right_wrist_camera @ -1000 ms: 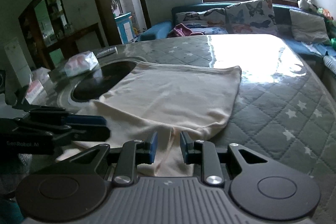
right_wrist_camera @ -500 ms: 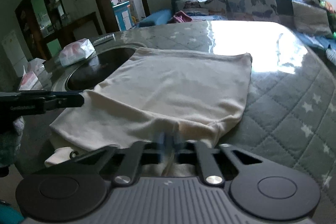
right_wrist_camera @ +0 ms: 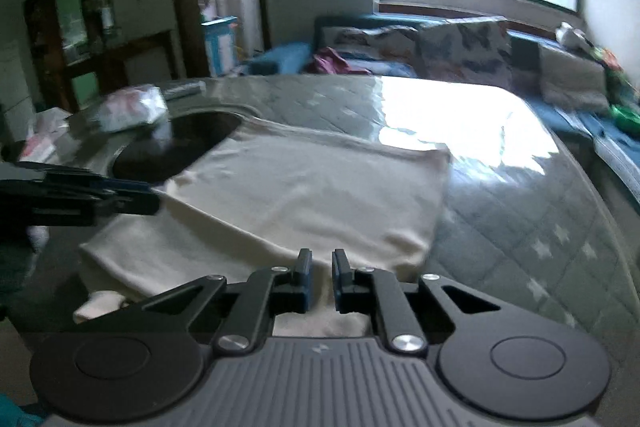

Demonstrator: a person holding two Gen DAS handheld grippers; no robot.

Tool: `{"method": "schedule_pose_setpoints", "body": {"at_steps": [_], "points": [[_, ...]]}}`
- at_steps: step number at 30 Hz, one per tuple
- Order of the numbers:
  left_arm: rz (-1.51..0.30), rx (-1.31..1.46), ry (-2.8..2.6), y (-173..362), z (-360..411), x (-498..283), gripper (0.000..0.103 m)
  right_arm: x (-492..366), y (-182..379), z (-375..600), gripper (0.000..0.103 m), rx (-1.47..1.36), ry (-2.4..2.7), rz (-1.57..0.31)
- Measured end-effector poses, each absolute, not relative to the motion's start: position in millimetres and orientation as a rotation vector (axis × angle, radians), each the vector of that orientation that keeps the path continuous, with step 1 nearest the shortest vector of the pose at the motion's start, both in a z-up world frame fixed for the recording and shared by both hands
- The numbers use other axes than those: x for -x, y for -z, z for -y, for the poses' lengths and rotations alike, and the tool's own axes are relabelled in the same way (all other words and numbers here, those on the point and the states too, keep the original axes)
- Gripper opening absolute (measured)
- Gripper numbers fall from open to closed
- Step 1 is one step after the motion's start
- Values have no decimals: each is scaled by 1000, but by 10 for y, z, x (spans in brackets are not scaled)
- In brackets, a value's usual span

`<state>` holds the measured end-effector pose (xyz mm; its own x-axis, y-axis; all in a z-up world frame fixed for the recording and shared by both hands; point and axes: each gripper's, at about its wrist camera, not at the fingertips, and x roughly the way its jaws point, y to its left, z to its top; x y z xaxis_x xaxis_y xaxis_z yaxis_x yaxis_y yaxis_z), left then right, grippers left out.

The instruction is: Fold clothes

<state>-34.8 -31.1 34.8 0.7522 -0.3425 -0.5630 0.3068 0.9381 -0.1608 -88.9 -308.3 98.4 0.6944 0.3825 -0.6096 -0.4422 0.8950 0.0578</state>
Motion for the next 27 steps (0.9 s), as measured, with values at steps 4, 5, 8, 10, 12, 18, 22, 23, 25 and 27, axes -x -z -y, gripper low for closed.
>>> {"method": "schedule_pose_setpoints", "body": {"at_steps": [4,5,8,10,12,18,22,23,25,27], "points": [[-652,35,350,-255,331,295,30,824,-847,2928,11,167,-508,-671],[-649,25,354,-246,331,305,30,811,-813,2917,11,177,-512,-681],[-652,18,352,-256,311,348,31,836,-769,2929,15,193,-526,-696],[-645,5,362,-282,311,420,31,916,-799,2950,17,206,-532,-689],[-636,-22,378,-302,327,510,31,997,-814,2962,18,223,-550,-688],[-626,-140,439,-341,364,856,32,1209,-789,2953,22,322,-581,-679],[-599,-259,481,-364,375,1124,37,1257,-804,2950,23,356,-595,-678],[-592,-291,489,-362,378,1186,37,1260,-792,2943,23,368,-597,-679],[-578,-346,506,-341,400,1289,37,1260,-806,2947,23,368,-601,-680],[-565,-393,528,-302,432,1366,38,1270,-854,2967,23,356,-607,-678]]}}
